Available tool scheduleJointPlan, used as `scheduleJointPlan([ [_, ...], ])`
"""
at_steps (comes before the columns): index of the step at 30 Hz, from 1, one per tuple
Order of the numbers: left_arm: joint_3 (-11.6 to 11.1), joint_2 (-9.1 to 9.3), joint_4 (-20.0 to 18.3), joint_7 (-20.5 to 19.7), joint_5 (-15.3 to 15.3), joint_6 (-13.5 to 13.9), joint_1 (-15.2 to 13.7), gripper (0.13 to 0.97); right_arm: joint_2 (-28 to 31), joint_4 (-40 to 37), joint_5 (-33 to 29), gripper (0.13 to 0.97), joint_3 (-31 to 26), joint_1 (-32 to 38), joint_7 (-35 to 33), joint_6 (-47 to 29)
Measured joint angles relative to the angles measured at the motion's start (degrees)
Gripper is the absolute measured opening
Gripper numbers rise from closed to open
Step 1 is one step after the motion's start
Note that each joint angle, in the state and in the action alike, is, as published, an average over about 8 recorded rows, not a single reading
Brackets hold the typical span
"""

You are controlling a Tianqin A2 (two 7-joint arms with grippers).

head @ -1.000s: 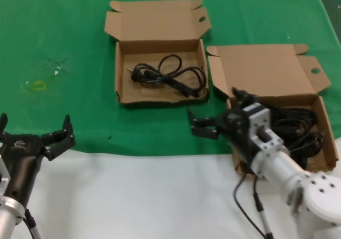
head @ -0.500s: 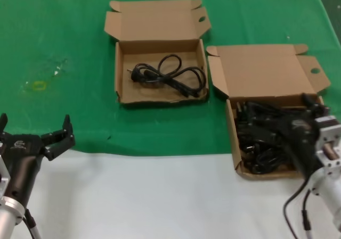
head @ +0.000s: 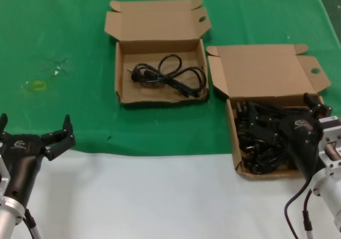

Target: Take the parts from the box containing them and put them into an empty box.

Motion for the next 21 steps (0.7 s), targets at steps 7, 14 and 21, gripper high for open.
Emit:
scheduleJointPlan([
  [7,0.0,0.0,0.0,0.0,0.0,0.0,0.0,0.966,0.0,0.0,0.0,0.966,0.0,0.0,0.0,0.0],
  [14,0.0,0.0,0.0,0.0,0.0,0.0,0.0,0.966,0.0,0.0,0.0,0.966,0.0,0.0,0.0,0.0],
  [21,0.0,0.0,0.0,0.0,0.0,0.0,0.0,0.966,0.0,0.0,0.0,0.966,0.0,0.0,0.0,0.0],
])
